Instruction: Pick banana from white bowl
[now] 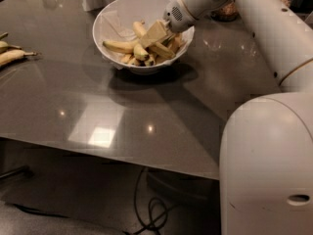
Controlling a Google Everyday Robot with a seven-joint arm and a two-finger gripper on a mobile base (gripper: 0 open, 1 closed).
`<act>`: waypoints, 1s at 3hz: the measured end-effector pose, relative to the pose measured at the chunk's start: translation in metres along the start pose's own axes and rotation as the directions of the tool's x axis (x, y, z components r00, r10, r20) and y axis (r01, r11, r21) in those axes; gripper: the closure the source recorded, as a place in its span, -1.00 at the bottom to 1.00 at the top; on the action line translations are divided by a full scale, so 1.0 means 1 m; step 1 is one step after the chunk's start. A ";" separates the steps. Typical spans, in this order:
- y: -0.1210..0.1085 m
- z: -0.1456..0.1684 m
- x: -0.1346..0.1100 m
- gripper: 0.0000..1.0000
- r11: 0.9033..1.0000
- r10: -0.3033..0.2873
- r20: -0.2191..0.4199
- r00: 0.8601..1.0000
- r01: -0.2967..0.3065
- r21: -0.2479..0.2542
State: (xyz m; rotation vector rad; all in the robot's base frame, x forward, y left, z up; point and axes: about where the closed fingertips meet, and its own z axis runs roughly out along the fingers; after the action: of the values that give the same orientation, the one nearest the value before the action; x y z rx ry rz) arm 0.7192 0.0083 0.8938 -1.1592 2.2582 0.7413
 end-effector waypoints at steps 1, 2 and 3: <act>0.001 -0.004 -0.003 0.96 1.000 0.000 0.000 1.000 0.000 0.000; 0.019 -0.023 -0.021 1.00 0.997 -0.075 -0.014 0.997 0.075 0.032; 0.040 -0.054 -0.033 1.00 0.985 -0.153 -0.033 0.988 0.155 0.081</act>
Offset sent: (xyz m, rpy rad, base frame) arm -0.0255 0.0080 0.0929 -0.0989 -0.1713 0.0826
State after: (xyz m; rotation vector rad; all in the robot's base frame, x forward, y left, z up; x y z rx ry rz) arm 0.6930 0.0114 0.9643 -1.2931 2.1697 0.5686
